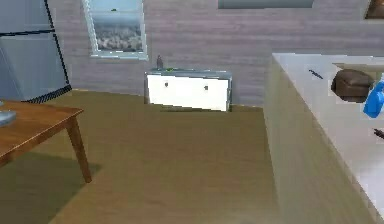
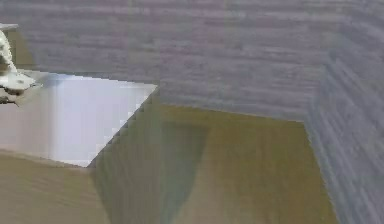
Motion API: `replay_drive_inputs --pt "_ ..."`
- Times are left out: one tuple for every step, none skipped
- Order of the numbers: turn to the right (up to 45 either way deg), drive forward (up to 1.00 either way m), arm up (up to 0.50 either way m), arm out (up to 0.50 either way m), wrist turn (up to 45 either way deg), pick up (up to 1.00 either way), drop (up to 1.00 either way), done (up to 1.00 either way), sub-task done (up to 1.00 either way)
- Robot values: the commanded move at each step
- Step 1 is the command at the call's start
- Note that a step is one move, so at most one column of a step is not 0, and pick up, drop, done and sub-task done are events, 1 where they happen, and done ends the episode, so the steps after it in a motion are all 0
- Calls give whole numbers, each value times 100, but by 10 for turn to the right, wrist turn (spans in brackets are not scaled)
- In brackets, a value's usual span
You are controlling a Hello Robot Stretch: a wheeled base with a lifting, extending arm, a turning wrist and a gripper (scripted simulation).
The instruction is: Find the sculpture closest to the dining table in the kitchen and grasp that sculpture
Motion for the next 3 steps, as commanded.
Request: replay_drive_inputs --pt "-360 0 0 0 0 0 0 0 0" --pt "-30 0 0 0 0 0 0 0 0" --pt "450 0 0 0 0 0 0 0 0"
